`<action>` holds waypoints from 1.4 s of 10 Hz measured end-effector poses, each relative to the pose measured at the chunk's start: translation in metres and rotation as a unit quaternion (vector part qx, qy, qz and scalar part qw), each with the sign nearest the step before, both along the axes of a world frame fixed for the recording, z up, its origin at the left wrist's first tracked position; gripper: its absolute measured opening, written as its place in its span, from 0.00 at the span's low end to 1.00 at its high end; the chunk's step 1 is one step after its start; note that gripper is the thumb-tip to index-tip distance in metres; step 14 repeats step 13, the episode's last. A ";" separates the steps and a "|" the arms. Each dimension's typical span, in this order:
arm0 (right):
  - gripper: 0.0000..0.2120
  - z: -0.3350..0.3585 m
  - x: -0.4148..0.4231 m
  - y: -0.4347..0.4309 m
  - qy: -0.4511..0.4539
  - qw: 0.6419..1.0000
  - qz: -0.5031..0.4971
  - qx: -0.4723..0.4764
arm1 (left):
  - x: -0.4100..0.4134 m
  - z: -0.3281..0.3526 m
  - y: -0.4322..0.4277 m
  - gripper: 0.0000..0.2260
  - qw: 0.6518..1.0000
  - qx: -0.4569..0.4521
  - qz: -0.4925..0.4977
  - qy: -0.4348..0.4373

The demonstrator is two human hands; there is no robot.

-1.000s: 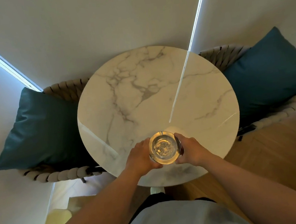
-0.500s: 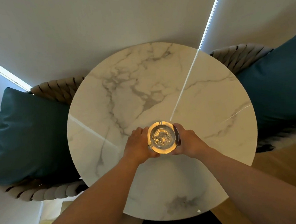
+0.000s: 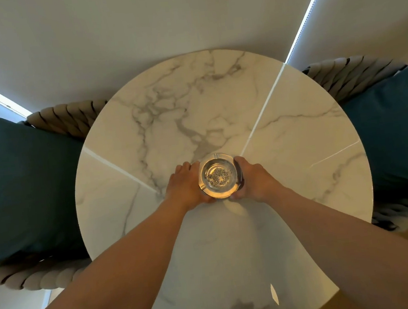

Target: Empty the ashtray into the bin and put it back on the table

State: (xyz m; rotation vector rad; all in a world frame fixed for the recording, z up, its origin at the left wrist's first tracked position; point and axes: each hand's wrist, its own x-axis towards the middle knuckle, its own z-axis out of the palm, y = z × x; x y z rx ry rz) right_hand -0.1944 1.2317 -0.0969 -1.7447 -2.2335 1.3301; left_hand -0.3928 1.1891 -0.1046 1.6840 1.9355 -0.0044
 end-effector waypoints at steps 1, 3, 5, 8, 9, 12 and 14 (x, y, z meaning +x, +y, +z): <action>0.42 -0.004 -0.002 0.001 -0.003 1.000 0.003 0.008 | -0.002 -0.002 0.003 0.47 1.000 -0.007 -0.004 0.003; 0.44 -0.009 -0.005 0.002 -0.002 1.000 -0.002 0.010 | -0.004 -0.003 0.002 0.50 1.000 -0.005 0.012 -0.012; 0.46 -0.010 -0.002 -0.001 0.016 1.000 -0.011 0.010 | -0.004 -0.003 -0.002 0.52 0.999 0.012 0.024 -0.029; 0.42 -0.015 0.001 0.014 0.009 1.000 -0.006 0.018 | -0.002 -0.007 0.009 0.48 0.999 0.029 0.018 -0.012; 0.40 -0.014 -0.001 0.018 0.004 1.000 0.007 0.027 | -0.002 -0.007 0.012 0.48 0.999 0.026 0.022 -0.009; 0.47 -0.018 0.007 0.009 -0.011 1.000 0.003 0.016 | -0.007 -0.007 -0.003 0.57 0.999 -0.001 0.050 -0.019; 0.45 -0.017 0.020 0.002 -0.049 0.998 -0.024 -0.009 | -0.016 -0.007 -0.019 0.57 0.997 -0.013 0.069 -0.022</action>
